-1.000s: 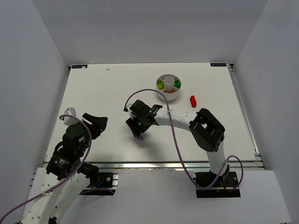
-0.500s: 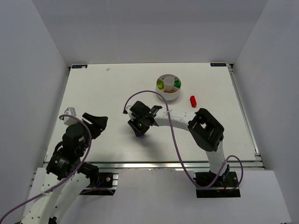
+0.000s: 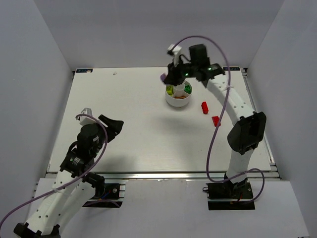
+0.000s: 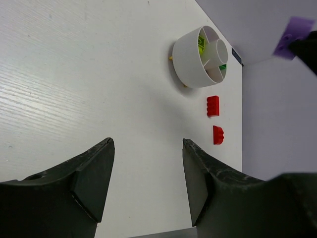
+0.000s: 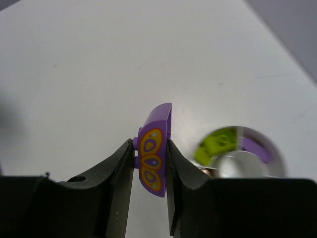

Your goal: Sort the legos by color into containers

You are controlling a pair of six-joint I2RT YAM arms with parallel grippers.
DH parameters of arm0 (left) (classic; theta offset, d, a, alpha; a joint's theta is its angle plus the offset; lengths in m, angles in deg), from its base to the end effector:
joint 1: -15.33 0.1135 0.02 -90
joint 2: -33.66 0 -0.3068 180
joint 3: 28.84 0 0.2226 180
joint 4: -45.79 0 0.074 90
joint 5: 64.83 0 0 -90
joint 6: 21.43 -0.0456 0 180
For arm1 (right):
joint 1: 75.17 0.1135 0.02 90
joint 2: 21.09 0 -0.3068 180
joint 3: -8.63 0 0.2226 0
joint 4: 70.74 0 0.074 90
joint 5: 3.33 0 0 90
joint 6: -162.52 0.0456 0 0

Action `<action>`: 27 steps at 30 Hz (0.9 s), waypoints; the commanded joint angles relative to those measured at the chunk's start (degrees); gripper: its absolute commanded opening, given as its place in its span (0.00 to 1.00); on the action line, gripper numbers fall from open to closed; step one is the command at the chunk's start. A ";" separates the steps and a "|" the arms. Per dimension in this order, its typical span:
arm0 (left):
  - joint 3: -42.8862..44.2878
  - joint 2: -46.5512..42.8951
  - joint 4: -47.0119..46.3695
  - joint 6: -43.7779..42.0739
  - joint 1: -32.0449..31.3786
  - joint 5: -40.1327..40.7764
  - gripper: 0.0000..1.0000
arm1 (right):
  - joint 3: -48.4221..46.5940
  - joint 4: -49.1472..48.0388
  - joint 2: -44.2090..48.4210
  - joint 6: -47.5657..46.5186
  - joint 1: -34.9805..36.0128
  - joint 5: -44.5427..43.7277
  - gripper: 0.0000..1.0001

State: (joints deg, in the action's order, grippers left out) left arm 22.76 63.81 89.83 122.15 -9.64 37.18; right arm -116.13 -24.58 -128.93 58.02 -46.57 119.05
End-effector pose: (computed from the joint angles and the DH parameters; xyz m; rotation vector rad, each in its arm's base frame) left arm 0.0687 -0.0215 0.3034 -0.6353 1.9189 -0.6873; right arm 0.3616 0.2249 0.4154 -1.0755 1.7752 0.7368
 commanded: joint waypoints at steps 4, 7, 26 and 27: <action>-0.46 3.94 -7.66 -1.81 0.01 -3.66 0.67 | -9.26 -0.02 -6.24 -0.54 -12.93 8.13 0.00; -0.72 5.44 -8.89 -1.90 0.01 -4.63 0.67 | -10.49 -4.58 -9.75 2.46 -16.46 10.94 0.00; -1.25 7.38 -9.59 -1.02 0.01 -5.51 0.66 | -15.68 -20.41 -23.83 13.71 -18.14 13.06 0.05; -1.25 7.46 -9.68 -1.02 0.01 -5.59 0.67 | -15.86 -20.42 -24.18 13.54 -18.14 12.97 0.05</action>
State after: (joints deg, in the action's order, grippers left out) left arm 21.95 71.38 80.67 121.10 -9.64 32.02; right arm -129.18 -41.41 -152.12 70.70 -64.80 131.67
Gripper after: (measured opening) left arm 0.666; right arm 0.335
